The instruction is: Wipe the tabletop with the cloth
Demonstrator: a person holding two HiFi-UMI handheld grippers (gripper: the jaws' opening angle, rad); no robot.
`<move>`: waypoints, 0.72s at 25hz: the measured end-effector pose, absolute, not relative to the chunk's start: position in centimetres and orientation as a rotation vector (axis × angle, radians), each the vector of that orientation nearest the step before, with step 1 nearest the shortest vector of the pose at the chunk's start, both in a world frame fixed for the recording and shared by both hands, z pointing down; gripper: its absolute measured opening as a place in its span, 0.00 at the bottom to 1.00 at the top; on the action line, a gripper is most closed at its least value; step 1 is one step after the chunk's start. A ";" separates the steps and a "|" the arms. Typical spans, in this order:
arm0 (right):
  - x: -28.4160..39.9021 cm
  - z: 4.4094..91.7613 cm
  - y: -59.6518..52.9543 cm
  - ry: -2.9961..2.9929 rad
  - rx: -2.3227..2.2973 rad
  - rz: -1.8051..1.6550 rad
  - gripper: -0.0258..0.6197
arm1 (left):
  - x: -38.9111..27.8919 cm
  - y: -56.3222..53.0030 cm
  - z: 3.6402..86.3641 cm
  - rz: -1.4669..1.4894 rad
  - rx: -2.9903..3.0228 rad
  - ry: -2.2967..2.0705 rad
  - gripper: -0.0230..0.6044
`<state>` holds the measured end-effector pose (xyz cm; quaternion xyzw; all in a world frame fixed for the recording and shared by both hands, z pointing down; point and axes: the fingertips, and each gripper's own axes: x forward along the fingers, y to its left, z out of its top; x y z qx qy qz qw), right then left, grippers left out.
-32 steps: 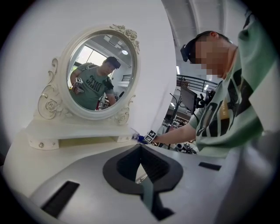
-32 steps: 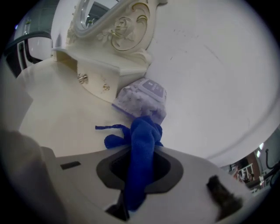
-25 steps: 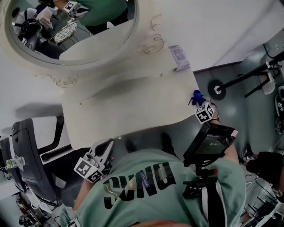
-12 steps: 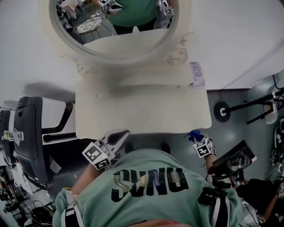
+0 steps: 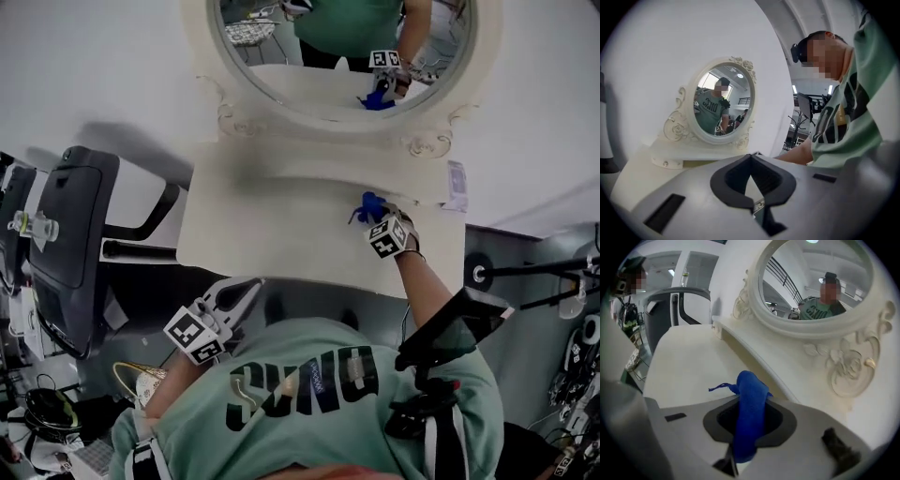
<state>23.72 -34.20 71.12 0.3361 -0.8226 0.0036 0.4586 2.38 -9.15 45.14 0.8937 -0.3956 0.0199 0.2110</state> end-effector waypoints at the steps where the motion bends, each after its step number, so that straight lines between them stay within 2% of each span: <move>1: 22.0 71.9 -35.8 -1.998 0.822 0.007 0.13 | 1.4 -8.6 45.4 0.060 2.465 -1.124 0.04; 4: 19.5 75.1 -38.6 -1.840 0.822 0.015 0.13 | -1.1 -7.3 45.9 0.068 2.416 -1.183 0.04; 10: 21.1 75.6 -39.5 -1.707 0.954 0.015 0.13 | -4.8 -6.1 46.4 0.046 2.375 -1.239 0.04; 13: 23.1 75.9 -34.8 -1.692 0.866 0.063 0.13 | -4.9 -6.1 46.3 0.021 2.391 -1.226 0.04; 18: 26.6 76.1 -19.1 -1.756 0.718 0.118 0.13 | -3.1 -6.7 45.9 -0.017 2.445 -1.157 0.04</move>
